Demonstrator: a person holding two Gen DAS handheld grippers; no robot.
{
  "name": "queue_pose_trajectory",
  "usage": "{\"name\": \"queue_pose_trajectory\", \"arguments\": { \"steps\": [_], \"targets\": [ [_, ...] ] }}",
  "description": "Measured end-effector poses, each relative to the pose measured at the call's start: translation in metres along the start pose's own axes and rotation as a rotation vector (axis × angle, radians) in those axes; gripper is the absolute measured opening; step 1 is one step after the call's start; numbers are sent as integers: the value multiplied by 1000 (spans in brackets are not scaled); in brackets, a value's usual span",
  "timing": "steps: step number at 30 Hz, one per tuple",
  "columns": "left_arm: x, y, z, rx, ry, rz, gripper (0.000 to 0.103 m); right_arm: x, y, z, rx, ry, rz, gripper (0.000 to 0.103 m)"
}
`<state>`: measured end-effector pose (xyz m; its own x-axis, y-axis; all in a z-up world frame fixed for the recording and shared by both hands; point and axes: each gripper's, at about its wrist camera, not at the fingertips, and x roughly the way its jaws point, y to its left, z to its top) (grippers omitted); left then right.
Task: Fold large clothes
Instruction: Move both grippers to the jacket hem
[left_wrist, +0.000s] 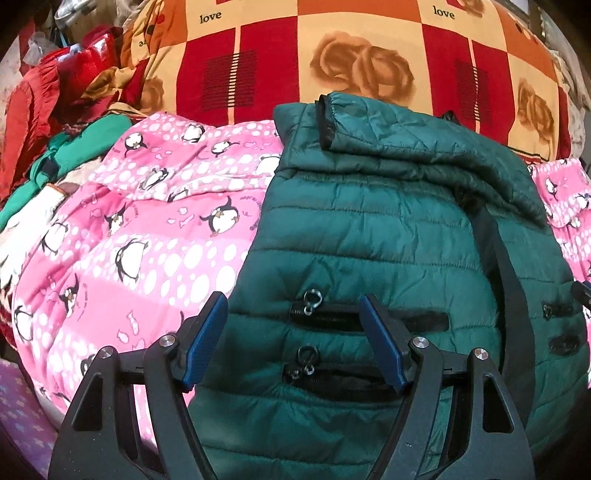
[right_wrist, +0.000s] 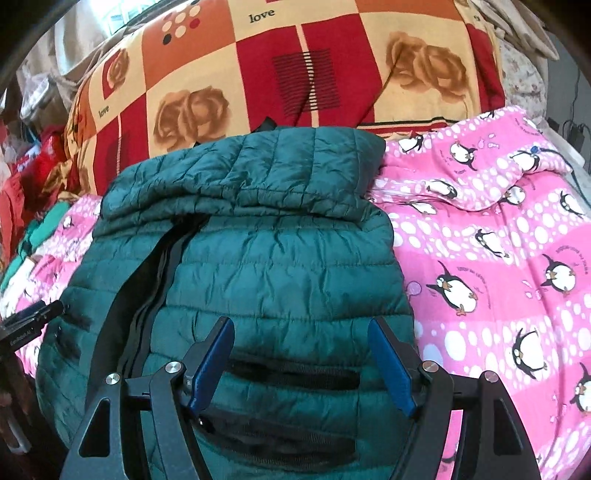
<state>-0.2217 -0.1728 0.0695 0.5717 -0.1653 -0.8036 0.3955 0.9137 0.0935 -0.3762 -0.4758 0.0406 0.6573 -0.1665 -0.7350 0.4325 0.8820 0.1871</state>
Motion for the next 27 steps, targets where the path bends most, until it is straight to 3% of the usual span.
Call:
{"name": "queue_pose_trajectory", "arguments": {
  "steps": [9,27],
  "targets": [
    [-13,-2,-17,19,-34,52,74,-10,15,-18,-52,12,-11,72],
    [-32,6,-39,29,-42,70,74,-22,27,-48,-97,50,-11,72]
  ]
}}
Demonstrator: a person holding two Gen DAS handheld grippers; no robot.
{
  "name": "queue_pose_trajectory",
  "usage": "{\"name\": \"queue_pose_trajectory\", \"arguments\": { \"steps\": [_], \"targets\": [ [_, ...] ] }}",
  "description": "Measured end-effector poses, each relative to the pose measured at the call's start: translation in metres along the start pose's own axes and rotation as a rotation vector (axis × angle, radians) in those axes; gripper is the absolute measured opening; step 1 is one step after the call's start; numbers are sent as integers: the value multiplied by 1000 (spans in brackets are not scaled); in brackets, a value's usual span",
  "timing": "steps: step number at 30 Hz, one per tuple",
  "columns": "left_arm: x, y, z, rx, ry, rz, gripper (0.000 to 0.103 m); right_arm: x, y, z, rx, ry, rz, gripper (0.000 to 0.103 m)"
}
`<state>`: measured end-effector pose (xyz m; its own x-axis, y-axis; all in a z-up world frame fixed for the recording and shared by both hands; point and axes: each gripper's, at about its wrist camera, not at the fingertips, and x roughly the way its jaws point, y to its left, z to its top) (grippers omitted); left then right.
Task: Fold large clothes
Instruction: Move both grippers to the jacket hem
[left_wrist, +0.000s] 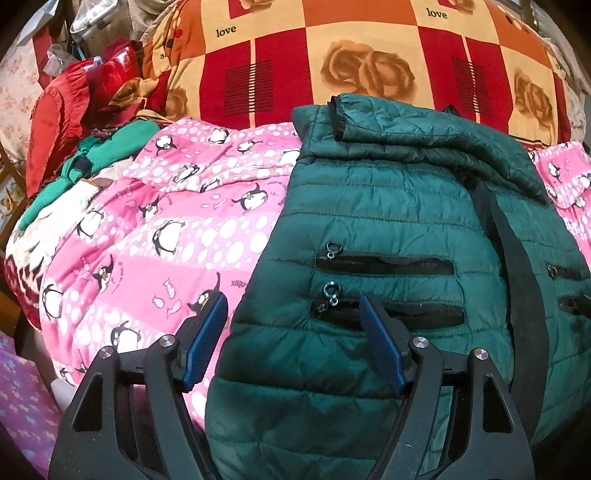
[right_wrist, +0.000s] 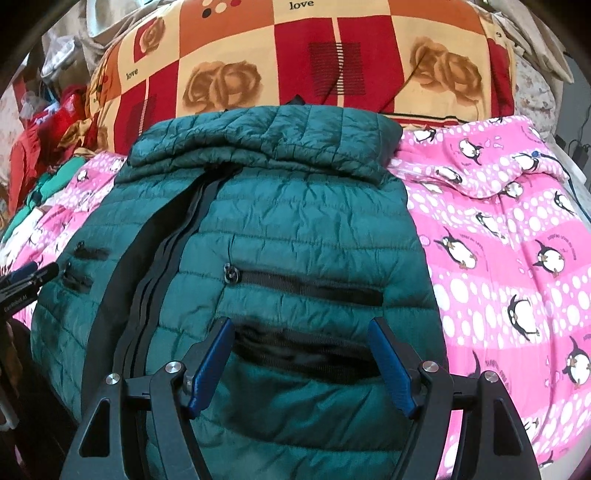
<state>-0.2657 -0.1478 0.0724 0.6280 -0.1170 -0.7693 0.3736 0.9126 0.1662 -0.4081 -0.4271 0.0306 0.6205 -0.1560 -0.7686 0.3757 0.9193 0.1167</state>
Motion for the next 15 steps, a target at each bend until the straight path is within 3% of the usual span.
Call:
{"name": "queue_pose_trajectory", "arguments": {
  "steps": [4,10,15],
  "targets": [
    [-2,8,-8,-14,34,-54,74,-5,-4,-9,10,15,17,72],
    [0,29,-24,-90,125,-192,74,-12,-22,-25,56,39,23,72],
    [0,45,-36,-135,165,-250,77,-18,-35,-40,64,62,15,76]
  ]
}}
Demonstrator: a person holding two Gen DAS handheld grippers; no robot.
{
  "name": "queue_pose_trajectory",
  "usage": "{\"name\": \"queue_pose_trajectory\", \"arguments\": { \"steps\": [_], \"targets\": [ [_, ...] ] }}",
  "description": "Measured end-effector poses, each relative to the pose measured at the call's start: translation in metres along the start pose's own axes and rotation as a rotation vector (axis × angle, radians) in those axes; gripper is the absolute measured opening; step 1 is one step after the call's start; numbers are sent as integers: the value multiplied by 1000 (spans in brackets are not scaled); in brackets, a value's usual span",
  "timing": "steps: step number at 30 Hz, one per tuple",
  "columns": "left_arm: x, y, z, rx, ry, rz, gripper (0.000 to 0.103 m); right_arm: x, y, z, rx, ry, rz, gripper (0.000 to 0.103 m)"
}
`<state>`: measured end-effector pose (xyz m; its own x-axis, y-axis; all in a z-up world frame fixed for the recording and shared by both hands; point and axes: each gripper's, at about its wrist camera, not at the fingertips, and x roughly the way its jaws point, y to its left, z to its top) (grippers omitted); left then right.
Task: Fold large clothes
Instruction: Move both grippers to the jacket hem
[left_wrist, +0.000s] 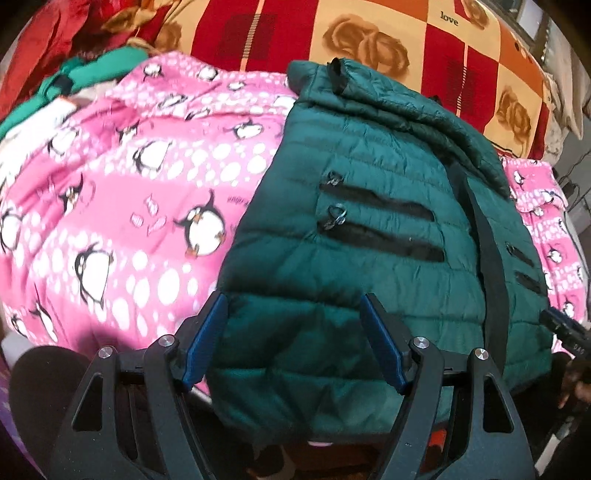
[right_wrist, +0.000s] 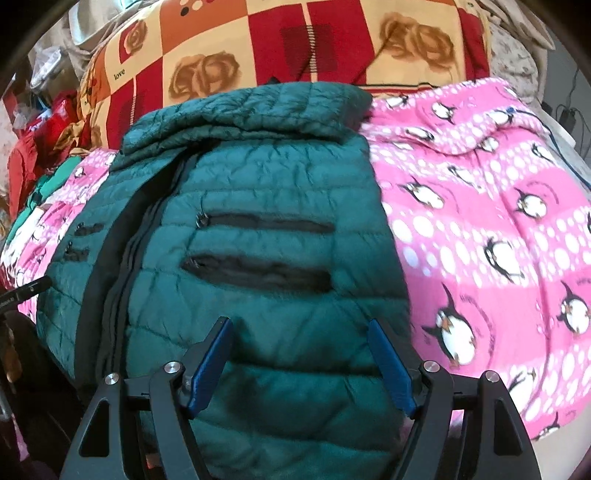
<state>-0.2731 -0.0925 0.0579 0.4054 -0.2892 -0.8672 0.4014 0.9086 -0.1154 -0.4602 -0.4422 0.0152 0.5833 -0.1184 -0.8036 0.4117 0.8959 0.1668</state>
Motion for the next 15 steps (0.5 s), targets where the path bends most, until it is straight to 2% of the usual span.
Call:
{"name": "queue_pose_trajectory", "arguments": {
  "steps": [1,6,8,10,15],
  "targets": [
    [0,4,-2,-10,10,-11,80,-1,-3,-3,3,4,1,77],
    [10,29,-11,-114,71,-71,81,0,-17,-14,31,40,6,80],
    [18,38,-16,-178,114,-122,82,1,-23,-17,47,50,4,82],
    [21,42,-18,-212,120,-147,85,2,-28,-19,67,59,12,83],
    [19,32,-25,-171,125,-147,88,12,-41,-29,126,133,139,83]
  ]
}}
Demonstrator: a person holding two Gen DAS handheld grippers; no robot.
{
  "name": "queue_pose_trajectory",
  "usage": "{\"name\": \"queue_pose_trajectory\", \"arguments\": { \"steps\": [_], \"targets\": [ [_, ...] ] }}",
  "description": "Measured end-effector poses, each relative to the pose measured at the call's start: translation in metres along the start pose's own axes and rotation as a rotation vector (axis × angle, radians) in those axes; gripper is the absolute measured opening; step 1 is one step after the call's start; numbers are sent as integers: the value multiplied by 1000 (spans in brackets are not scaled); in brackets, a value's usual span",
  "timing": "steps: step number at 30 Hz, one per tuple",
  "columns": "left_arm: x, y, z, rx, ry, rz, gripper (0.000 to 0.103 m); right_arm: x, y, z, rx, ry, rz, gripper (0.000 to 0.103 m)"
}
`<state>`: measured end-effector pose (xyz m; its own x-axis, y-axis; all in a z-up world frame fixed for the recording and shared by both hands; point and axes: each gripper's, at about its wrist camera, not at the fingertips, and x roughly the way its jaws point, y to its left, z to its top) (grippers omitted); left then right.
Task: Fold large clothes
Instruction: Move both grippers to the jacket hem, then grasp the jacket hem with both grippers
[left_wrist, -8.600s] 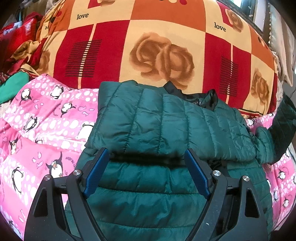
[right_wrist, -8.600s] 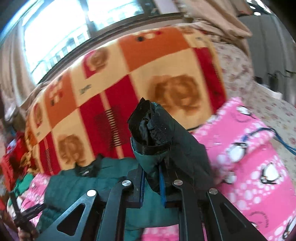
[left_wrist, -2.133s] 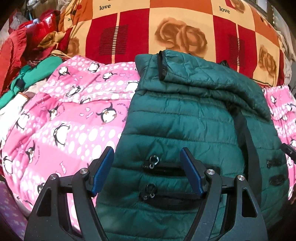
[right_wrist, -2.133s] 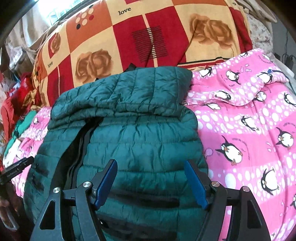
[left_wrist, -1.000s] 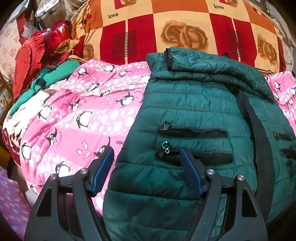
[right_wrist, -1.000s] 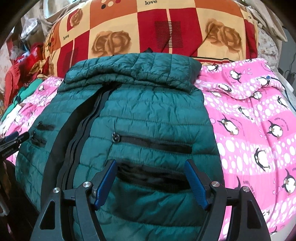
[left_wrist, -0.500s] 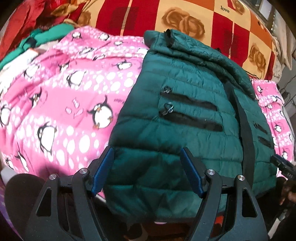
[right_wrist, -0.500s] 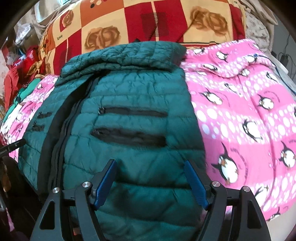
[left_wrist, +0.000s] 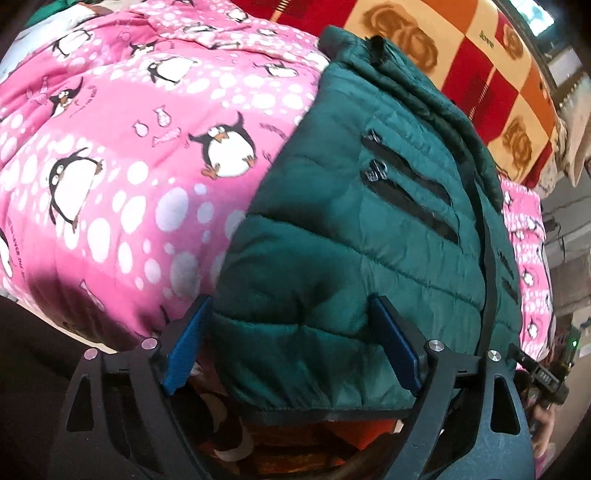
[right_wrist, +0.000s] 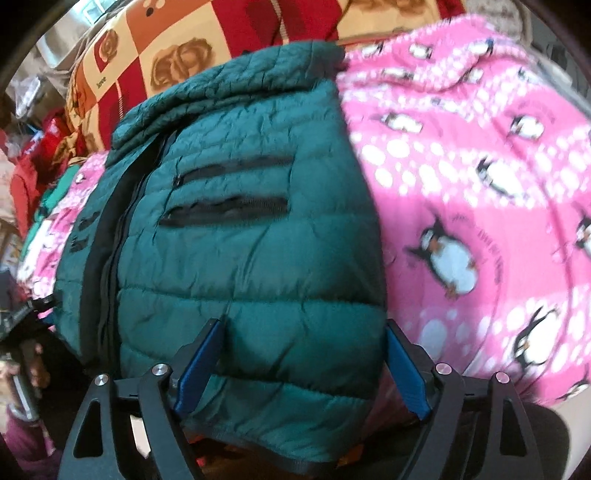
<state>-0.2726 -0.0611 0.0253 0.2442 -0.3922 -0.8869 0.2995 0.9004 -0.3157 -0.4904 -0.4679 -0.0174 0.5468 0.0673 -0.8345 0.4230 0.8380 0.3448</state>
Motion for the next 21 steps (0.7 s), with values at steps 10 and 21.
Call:
{"name": "queue_pose_trajectory", "arguments": {
  "steps": [10,21],
  "targets": [
    [4,-9,0,39,17,-6,81,-2,9,-12,-28,4,102,58],
    [-6,-32,-2,182,-12,135,37,-7,21,-2,-145,5,95,35]
  ]
}}
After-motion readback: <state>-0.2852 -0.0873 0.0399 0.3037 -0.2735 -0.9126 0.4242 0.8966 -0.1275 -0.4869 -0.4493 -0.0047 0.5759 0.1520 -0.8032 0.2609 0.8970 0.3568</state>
